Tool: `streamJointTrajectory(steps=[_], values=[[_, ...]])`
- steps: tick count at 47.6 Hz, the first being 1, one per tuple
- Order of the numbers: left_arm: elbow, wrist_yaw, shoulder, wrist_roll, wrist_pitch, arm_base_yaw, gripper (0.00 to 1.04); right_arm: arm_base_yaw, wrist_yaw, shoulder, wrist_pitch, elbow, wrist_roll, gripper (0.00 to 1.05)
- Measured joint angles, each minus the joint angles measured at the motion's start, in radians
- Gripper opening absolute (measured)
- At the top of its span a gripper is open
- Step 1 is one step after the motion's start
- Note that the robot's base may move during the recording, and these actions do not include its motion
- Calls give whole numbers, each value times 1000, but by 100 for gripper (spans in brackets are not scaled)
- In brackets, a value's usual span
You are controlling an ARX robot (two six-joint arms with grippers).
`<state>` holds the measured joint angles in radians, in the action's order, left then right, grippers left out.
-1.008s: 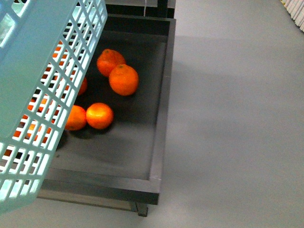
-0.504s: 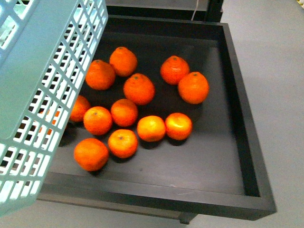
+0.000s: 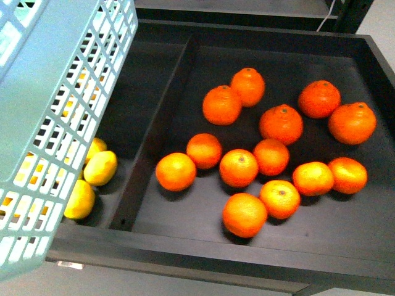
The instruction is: Pick lemon and mango into basket
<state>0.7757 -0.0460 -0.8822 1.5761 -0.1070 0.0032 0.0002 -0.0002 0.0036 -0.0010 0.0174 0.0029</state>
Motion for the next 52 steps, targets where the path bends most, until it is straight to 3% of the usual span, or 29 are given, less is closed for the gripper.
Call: streamJointTrajectory(steps=[52], values=[[0, 1, 0, 0, 0, 1, 5, 0, 0, 0, 0, 0, 0, 96]])
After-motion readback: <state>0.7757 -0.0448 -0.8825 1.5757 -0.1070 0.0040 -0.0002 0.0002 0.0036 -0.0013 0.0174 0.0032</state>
